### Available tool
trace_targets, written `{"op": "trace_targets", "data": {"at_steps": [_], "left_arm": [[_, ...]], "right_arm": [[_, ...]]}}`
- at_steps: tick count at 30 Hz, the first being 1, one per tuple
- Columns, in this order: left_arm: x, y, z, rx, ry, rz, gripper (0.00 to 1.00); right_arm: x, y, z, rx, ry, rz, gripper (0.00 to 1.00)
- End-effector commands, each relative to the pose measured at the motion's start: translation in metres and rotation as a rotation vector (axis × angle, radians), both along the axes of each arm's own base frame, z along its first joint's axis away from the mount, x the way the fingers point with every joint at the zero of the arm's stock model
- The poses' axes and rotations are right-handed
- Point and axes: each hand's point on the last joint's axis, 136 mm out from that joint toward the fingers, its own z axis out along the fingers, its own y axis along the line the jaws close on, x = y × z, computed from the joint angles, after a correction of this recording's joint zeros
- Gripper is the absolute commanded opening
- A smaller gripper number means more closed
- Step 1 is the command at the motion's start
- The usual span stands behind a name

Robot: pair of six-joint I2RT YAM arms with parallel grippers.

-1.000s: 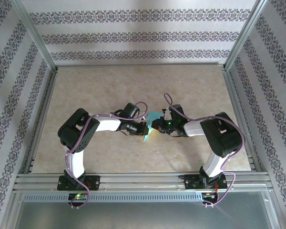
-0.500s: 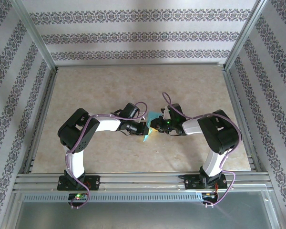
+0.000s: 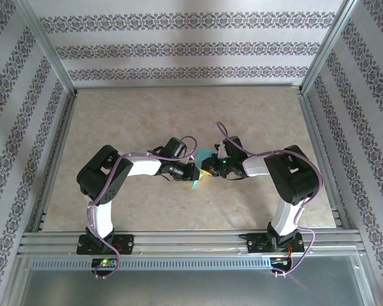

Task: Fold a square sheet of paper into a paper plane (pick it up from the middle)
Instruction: Fold the wing for the fifth time at the center of the table.

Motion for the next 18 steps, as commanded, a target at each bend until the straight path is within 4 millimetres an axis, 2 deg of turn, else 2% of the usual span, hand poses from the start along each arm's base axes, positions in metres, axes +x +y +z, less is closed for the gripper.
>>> {"op": "trace_targets", "data": {"at_steps": [1, 8, 15, 18], "left_arm": [[-0.01, 0.032, -0.024, 0.122, 0.074, 0.07, 0.15], [-0.013, 0.036, -0.006, 0.095, 0.076, 0.099, 0.16], [-0.019, 0.03, -0.005, 0.046, 0.113, 0.099, 0.16], [-0.018, 0.025, 0.003, 0.009, 0.106, 0.085, 0.16]], "right_arm": [[-0.012, -0.008, -0.032, -0.116, 0.059, 0.004, 0.14], [-0.012, -0.009, -0.035, -0.126, 0.068, 0.002, 0.14], [-0.013, -0.009, -0.037, -0.128, 0.074, 0.002, 0.14], [-0.014, -0.009, -0.037, -0.128, 0.078, 0.003, 0.14]]}}
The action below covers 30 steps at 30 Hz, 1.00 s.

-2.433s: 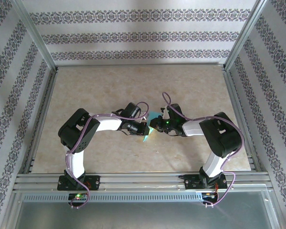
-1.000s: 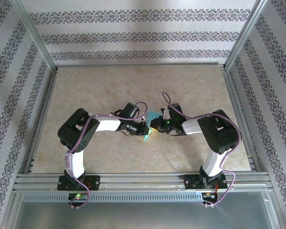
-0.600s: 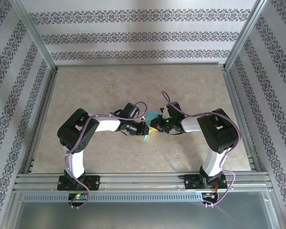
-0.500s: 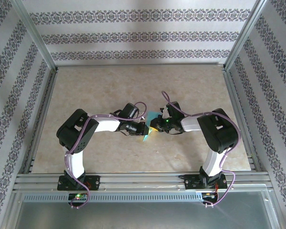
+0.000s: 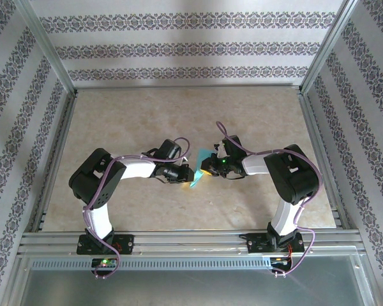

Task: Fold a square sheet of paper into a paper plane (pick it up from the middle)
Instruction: Fold the wing for the fifth time at the center of the table.

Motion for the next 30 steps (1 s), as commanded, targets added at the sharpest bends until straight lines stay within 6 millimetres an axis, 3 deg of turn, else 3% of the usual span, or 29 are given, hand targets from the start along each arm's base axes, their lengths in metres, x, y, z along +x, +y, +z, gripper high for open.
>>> {"op": "trace_targets", "data": {"at_steps": [1, 4, 8, 22, 30], "left_arm": [[-0.006, 0.001, 0.008, -0.041, 0.039, 0.007, 0.17], [-0.003, -0.003, 0.022, -0.074, 0.018, 0.014, 0.19], [-0.002, -0.005, 0.026, -0.091, 0.025, 0.029, 0.21], [-0.012, -0.003, 0.006, -0.068, 0.1, 0.035, 0.1], [-0.016, -0.001, -0.002, -0.022, 0.117, 0.024, 0.1]], "right_arm": [[-0.014, -0.009, -0.036, -0.112, 0.063, -0.005, 0.14], [-0.014, -0.009, -0.036, -0.112, 0.061, -0.004, 0.14], [-0.013, -0.009, -0.037, -0.114, 0.064, -0.007, 0.14], [-0.015, -0.01, -0.038, -0.117, 0.071, -0.009, 0.13], [-0.016, -0.01, -0.04, -0.122, 0.081, -0.012, 0.13]]}}
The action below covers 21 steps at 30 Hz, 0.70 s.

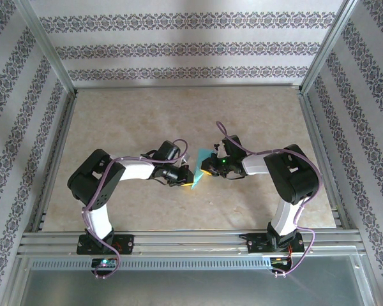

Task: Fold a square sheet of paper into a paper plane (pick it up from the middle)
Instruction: Fold the wing for the fifth time at the center of the table.

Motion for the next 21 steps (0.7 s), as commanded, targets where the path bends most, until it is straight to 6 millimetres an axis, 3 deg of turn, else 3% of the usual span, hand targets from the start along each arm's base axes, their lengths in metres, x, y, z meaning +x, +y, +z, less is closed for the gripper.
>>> {"op": "trace_targets", "data": {"at_steps": [1, 11, 15, 21], "left_arm": [[-0.003, 0.001, -0.002, 0.024, 0.021, -0.017, 0.11], [0.024, 0.008, 0.042, 0.086, -0.146, 0.03, 0.2], [0.027, -0.006, 0.045, 0.028, -0.136, 0.034, 0.18], [0.022, -0.022, 0.032, -0.005, -0.089, 0.013, 0.13]], "right_arm": [[-0.016, -0.01, -0.039, -0.121, 0.077, -0.011, 0.13], [-0.016, -0.011, -0.04, -0.124, 0.081, -0.012, 0.13], [-0.016, -0.011, -0.04, -0.124, 0.084, -0.014, 0.13], [-0.016, -0.01, -0.041, -0.121, 0.086, -0.012, 0.13]]}}
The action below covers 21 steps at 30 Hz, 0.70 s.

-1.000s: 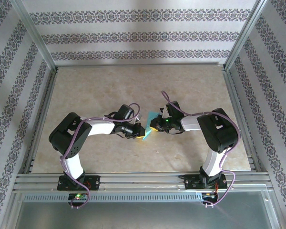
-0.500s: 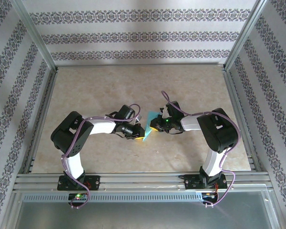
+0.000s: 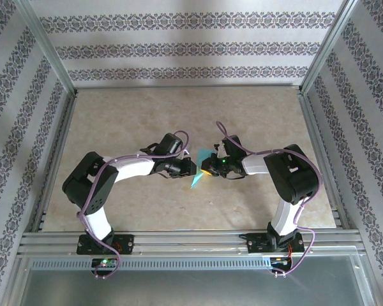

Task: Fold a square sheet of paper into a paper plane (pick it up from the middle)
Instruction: Fold the wing for the fifth time at the center of the table.

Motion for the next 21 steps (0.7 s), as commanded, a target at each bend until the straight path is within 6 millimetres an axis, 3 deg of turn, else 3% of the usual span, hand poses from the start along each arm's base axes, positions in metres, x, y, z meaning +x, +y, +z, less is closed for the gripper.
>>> {"op": "trace_targets", "data": {"at_steps": [1, 21], "left_arm": [[-0.001, -0.014, 0.0, -0.034, 0.018, -0.016, 0.13], [-0.024, -0.01, -0.038, 0.03, 0.109, -0.033, 0.12]], "right_arm": [[-0.016, -0.01, -0.04, -0.12, 0.083, -0.012, 0.13], [-0.019, -0.011, -0.045, -0.126, 0.102, -0.015, 0.13]]}}
